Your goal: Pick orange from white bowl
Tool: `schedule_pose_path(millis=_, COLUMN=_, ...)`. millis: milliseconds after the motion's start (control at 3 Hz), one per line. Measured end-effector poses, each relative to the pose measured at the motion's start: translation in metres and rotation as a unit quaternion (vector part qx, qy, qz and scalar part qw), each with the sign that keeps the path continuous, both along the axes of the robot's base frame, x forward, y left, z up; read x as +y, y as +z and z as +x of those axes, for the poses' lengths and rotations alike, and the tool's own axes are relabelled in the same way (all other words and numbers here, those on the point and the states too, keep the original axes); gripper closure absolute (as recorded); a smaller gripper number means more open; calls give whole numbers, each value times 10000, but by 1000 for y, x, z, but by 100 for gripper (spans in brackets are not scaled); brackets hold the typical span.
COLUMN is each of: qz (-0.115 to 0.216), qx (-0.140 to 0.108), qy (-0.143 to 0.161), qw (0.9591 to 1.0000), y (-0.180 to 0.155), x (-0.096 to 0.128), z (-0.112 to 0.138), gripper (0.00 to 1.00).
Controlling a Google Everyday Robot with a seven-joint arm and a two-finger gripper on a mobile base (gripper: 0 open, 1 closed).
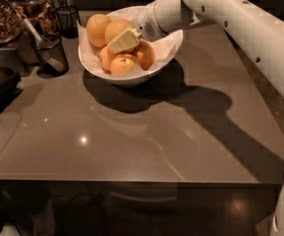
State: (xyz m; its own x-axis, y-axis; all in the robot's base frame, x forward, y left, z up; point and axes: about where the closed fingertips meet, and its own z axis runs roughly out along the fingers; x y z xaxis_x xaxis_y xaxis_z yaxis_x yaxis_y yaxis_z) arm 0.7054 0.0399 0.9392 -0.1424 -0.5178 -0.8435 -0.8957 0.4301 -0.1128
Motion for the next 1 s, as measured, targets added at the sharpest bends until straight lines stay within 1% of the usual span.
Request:
schedule_pose_path(millis=333, qz=80, qx=-70, qy=2, qw=9999, y=7, x=0, z=-3, gripper=100)
schedule_pose_path(millis=667, qz=591, qx=-202, qy=-87, qw=9980, y=22, x=-4, z=-18, gripper=100)
schedule_pose_path(millis=1000, qz=536, qx=-195, qy=-30, qw=9984, y=24, x=-1, z=-16, gripper=100)
